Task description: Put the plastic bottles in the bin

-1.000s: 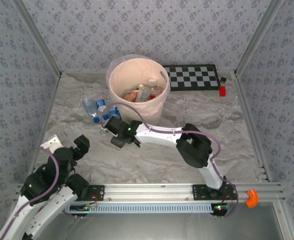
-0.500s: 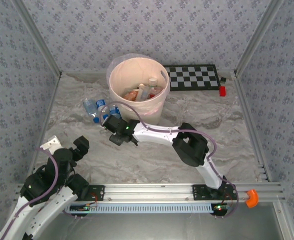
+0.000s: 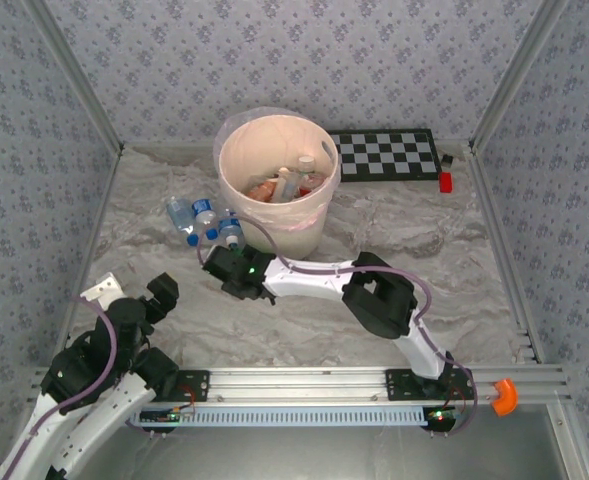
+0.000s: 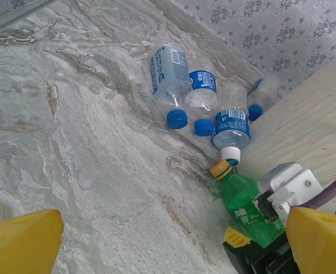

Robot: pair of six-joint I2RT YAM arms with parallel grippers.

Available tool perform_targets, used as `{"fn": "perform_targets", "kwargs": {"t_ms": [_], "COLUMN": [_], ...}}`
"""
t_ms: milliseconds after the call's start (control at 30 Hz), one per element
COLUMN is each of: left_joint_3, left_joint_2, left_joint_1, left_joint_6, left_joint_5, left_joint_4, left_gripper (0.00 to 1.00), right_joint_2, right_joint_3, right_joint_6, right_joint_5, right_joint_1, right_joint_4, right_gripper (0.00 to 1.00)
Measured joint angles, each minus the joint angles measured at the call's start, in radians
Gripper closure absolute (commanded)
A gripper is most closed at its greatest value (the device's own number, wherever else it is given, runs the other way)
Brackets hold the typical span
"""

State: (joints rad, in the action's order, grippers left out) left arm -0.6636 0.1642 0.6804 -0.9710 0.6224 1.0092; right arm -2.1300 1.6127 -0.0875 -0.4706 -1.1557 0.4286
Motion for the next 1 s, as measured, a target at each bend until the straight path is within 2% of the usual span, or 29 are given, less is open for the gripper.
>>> {"fn": "perform_targets", "kwargs": {"t_ms": [233, 400, 600, 700, 1000], "left_joint_3": [0.000, 0.000, 0.000, 0.000, 0.000], "left_joint_2": [-0.009, -0.013, -0.013, -0.013, -0.013], "left_joint_1": [0.000, 0.000, 0.000, 0.000, 0.000], "left_joint_6": [-0.009, -0.011, -0.011, -0.011, -0.010], "left_joint_5": [0.000, 0.000, 0.000, 0.000, 0.000], "left_joint_4": [0.014, 0.018, 0.018, 0.018, 0.020], "left_gripper": [0.00, 0.00, 0.00, 0.00, 0.00], "right_joint_2": [-0.008, -0.050, -0.051, -0.051, -0.037], "right_joint_3": [-0.002, -0.005, -0.013, -0.013, -0.018], "right_joint_6": [0.000, 0.002, 0.027, 0.043, 0.053], "right_joint_5": [-0.016, -0.031, 0.034, 0.073, 0.084], "right_joint_1": [0.031, 0.030, 0.047, 0.059, 0.053], "right_joint_4": [0.006, 0.013, 0.017, 0.016, 0.018], "right_gripper": [0.20, 0.23, 0.33, 0.45, 0.50]}}
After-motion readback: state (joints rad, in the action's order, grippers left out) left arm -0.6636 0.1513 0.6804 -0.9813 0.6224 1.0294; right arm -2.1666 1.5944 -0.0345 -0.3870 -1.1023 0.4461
